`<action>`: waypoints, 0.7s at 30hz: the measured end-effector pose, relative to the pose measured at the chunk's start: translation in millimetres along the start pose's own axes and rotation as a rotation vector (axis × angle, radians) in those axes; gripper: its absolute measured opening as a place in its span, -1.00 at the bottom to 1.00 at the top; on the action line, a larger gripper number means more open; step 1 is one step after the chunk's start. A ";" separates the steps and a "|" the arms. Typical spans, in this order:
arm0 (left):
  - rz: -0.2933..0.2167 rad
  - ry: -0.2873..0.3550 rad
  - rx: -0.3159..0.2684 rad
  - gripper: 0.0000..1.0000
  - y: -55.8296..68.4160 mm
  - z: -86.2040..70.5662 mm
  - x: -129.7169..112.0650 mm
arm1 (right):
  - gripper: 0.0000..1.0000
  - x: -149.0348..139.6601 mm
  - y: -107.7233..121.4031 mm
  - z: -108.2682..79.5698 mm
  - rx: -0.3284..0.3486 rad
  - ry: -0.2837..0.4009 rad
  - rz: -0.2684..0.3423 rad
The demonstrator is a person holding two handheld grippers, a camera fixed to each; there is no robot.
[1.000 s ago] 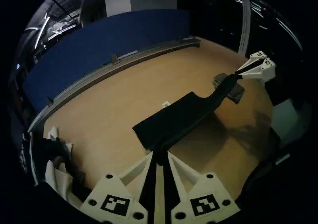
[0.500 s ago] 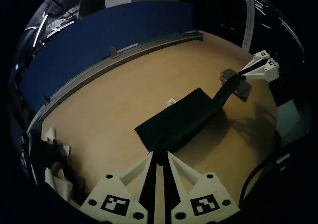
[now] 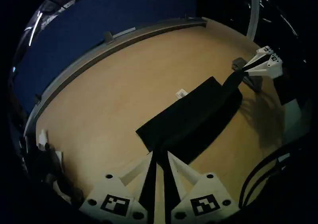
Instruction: Fold towel
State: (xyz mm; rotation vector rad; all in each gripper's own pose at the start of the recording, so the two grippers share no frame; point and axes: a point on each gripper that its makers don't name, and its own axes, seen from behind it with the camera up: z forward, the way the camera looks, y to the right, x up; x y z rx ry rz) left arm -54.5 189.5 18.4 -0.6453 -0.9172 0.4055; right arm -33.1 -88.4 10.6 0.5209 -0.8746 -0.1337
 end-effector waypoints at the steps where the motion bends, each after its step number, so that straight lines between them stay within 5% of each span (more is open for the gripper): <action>1: 0.001 -0.011 -0.001 -0.79 -1.0 4.7 -2.4 | -0.86 -1.0 1.3 4.1 0.000 -0.007 0.005; 14: -0.007 -0.065 0.007 -0.76 -11.1 35.1 -11.9 | -0.86 -12.3 12.7 41.7 -0.021 -0.073 0.025; 21: -0.005 -0.065 0.031 -0.44 -18.4 43.3 -13.5 | -0.72 -13.0 18.9 47.8 -0.048 -0.079 0.022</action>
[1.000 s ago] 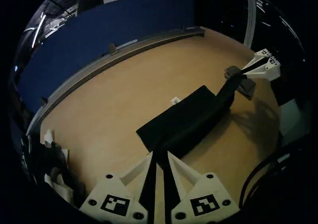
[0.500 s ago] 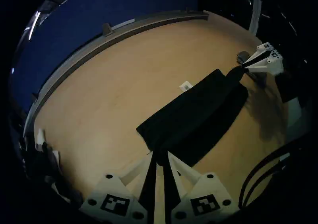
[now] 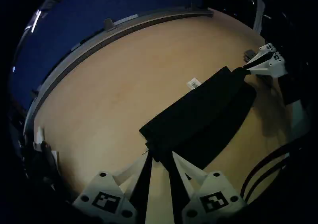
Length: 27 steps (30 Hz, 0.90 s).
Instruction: Fold towel
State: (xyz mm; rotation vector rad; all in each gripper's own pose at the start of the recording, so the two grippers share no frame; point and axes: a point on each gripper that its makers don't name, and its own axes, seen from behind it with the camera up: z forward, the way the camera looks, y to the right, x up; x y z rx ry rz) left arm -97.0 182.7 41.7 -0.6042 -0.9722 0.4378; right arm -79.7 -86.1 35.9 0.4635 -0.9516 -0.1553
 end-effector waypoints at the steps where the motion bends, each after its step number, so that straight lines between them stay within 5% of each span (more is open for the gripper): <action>1: 0.002 0.001 0.009 -0.40 -2.5 1.5 -0.1 | -0.70 -0.4 0.5 1.2 -0.004 -0.002 -0.003; 8: -0.008 0.006 0.056 -0.25 -17.5 9.0 0.0 | -0.58 1.8 6.7 7.7 -0.048 0.004 -0.030; 18: -0.064 0.029 0.081 -0.18 -29.2 6.9 4.2 | 0.21 10.6 16.7 5.5 -0.091 0.040 -0.049; 27: -0.115 0.041 0.118 -0.06 -45.7 6.5 9.7 | 0.34 10.8 19.3 1.9 -0.103 0.060 -0.056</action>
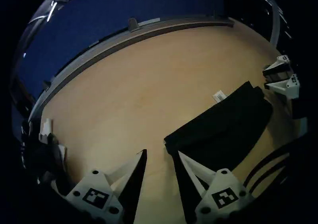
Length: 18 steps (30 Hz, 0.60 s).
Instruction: Fold towel
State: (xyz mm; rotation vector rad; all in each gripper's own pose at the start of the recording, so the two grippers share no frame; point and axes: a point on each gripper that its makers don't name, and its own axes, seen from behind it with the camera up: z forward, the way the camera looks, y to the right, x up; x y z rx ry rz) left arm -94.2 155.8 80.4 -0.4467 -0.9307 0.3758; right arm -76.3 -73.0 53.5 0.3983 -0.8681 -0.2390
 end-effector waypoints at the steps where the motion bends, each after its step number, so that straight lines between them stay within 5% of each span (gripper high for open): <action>1: -0.006 -0.001 0.000 -0.05 -0.9 0.3 0.0 | 0.34 -0.6 0.0 -0.4 -0.001 0.000 -0.001; 14: -0.056 0.004 0.033 0.21 -15.5 4.5 9.3 | 0.44 -4.0 0.3 -7.9 0.002 0.007 0.010; 16: -0.065 0.005 0.030 0.31 -15.6 4.5 9.7 | 0.48 -4.2 -0.1 -8.5 0.004 0.008 0.009; 18: -0.072 0.006 0.029 0.71 -15.9 4.7 9.8 | 0.52 -4.3 -0.3 -8.7 0.005 0.009 0.008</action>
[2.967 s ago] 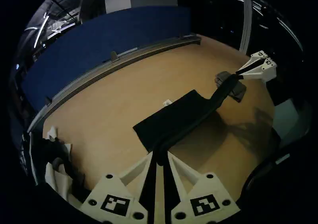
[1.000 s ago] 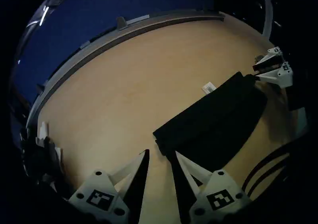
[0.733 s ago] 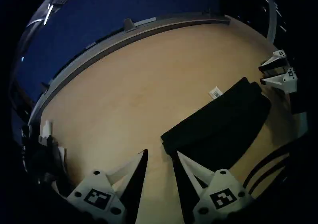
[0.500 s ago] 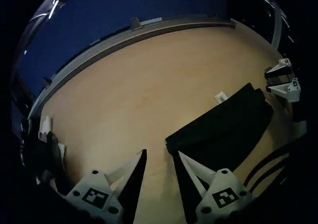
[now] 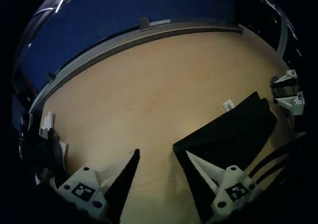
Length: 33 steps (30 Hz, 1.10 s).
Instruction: Fold towel
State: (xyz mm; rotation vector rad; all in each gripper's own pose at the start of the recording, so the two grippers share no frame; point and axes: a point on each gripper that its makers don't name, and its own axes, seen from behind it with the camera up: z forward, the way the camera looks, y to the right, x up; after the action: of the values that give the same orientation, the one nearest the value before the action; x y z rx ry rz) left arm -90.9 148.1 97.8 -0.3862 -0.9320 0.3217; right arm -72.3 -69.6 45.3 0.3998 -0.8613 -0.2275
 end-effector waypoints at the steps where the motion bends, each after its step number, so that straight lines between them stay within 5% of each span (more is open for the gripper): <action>1: -0.001 0.001 0.002 0.79 -0.6 0.4 -0.1 | 0.53 0.1 0.0 0.2 0.000 0.001 0.000; 33: -0.026 0.013 0.059 0.89 -13.0 4.6 7.2 | 0.56 -2.3 -1.0 -6.5 0.013 0.013 -0.003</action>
State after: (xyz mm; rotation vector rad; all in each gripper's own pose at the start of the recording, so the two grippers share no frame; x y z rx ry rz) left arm -89.4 140.5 111.3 -0.3209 -0.9118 0.3216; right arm -68.7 -68.1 39.5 0.4144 -0.8499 -0.2217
